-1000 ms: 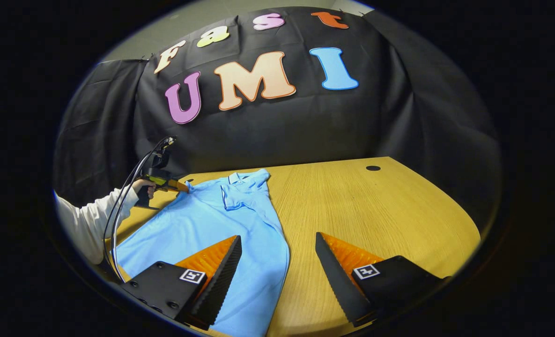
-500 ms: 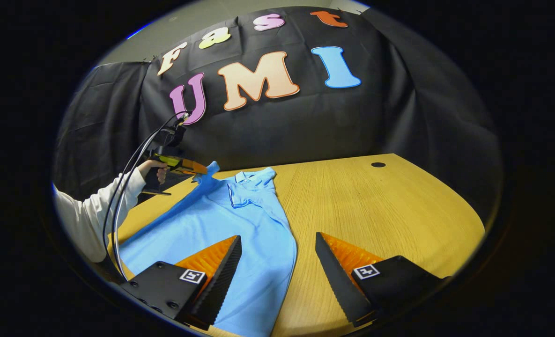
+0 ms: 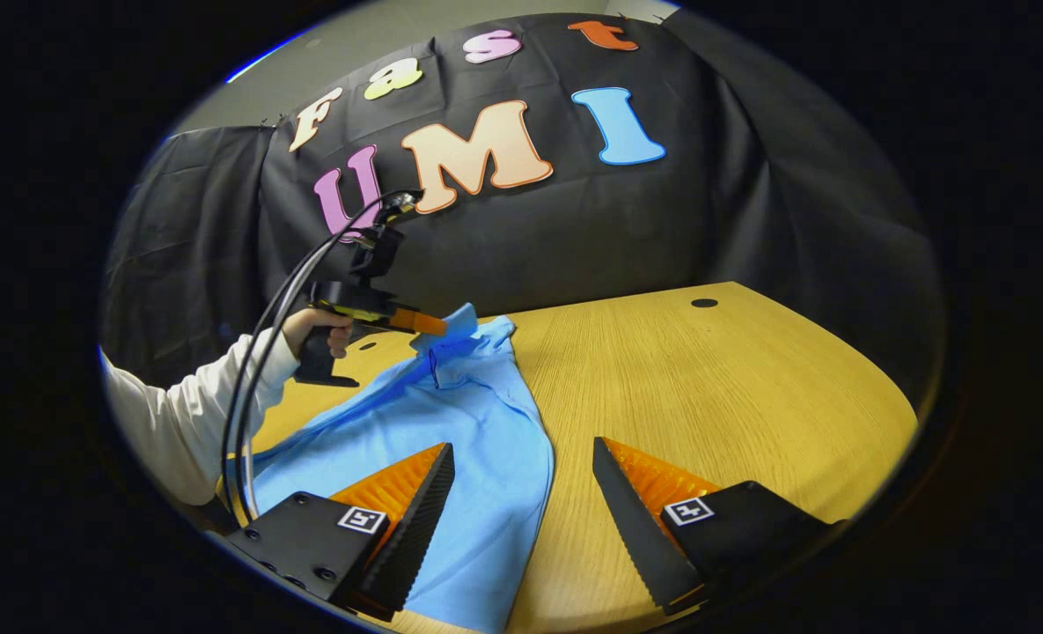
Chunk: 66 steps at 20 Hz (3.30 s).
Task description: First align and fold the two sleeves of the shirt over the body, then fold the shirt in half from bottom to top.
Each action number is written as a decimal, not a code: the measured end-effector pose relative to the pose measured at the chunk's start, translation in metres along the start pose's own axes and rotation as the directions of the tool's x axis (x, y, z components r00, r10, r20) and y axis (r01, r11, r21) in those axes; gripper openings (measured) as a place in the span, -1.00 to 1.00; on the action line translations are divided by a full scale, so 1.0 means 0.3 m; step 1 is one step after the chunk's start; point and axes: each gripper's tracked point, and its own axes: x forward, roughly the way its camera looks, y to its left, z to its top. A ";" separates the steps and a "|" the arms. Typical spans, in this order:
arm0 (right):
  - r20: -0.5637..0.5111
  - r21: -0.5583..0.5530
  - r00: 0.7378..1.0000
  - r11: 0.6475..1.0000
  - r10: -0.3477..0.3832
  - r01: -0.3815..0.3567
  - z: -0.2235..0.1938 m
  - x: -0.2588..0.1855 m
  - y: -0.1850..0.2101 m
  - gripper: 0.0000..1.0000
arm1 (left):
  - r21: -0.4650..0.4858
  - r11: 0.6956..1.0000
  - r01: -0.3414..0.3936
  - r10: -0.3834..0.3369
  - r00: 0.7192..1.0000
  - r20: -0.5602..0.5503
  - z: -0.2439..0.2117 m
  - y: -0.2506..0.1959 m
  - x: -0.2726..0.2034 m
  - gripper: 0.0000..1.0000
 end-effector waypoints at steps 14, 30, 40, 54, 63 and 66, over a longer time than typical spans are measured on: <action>-0.032 -0.041 0.999 0.999 0.035 -0.036 -0.056 -0.023 0.081 0.97 | -0.044 0.999 -0.002 0.004 0.999 0.045 -0.146 -0.070 -0.254 0.31; -0.155 -0.130 0.987 0.990 0.032 -0.053 -0.242 -0.173 0.180 0.97 | -0.205 0.958 -0.200 0.200 0.980 -0.018 -0.722 0.063 -0.904 0.91; -0.184 -0.203 0.982 0.979 -0.028 -0.010 -0.310 -0.204 0.187 0.97 | -0.218 0.954 -0.206 0.203 0.978 -0.038 -0.864 -0.004 -0.986 0.93; -0.184 -0.171 0.983 0.984 0.016 -0.048 -0.328 -0.173 0.258 -0.20 | -0.187 0.977 -0.102 0.116 0.991 0.066 -0.843 -0.100 -0.951 -0.12; -0.208 -0.146 0.975 0.983 0.080 -0.112 -0.341 -0.176 0.306 -0.94 | -0.230 0.971 -0.072 0.095 0.991 0.089 -0.825 -0.127 -0.934 -0.92; -0.211 -0.144 0.975 0.984 0.074 -0.106 -0.333 -0.172 0.311 -0.90 | -0.253 0.965 -0.071 0.098 0.991 0.096 -0.819 -0.122 -0.935 -0.96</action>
